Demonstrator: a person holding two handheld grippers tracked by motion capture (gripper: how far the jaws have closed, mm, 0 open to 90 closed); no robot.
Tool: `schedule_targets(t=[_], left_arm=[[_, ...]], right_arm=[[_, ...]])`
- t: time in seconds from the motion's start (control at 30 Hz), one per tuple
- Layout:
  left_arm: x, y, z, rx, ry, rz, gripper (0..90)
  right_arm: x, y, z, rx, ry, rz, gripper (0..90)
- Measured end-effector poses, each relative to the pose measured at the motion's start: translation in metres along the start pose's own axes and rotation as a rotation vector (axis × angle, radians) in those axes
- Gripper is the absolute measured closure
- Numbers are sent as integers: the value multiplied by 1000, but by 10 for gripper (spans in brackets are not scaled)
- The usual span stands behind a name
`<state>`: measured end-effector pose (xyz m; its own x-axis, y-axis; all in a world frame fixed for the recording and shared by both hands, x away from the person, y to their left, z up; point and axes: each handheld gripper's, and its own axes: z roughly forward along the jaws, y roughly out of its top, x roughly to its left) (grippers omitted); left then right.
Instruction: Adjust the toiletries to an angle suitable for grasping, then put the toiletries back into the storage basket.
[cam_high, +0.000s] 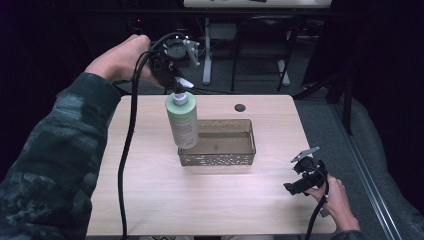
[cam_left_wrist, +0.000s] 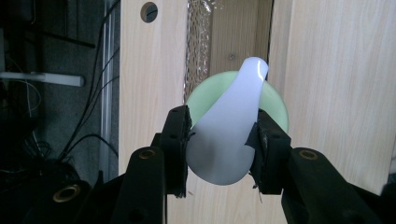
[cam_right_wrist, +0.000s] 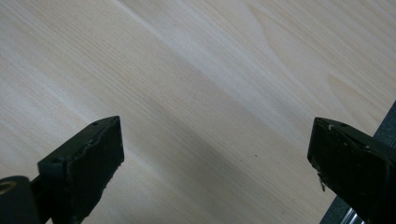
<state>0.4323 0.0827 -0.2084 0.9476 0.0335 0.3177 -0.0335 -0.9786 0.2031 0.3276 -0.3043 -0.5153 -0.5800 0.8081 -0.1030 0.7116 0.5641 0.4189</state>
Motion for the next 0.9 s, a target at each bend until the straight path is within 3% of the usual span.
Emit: schedule_targets(t=[0.43, 0.73, 0.9], left_arm=[[5, 7, 6, 8, 30, -12, 626], [6, 5, 6, -14, 26, -29, 626], [8, 3, 5, -40, 46, -40, 626]], right_arm=[[0, 3, 1, 1, -13, -11, 31], [2, 4, 1, 1, -7, -20, 31], [3, 5, 0, 0, -12, -28, 31]])
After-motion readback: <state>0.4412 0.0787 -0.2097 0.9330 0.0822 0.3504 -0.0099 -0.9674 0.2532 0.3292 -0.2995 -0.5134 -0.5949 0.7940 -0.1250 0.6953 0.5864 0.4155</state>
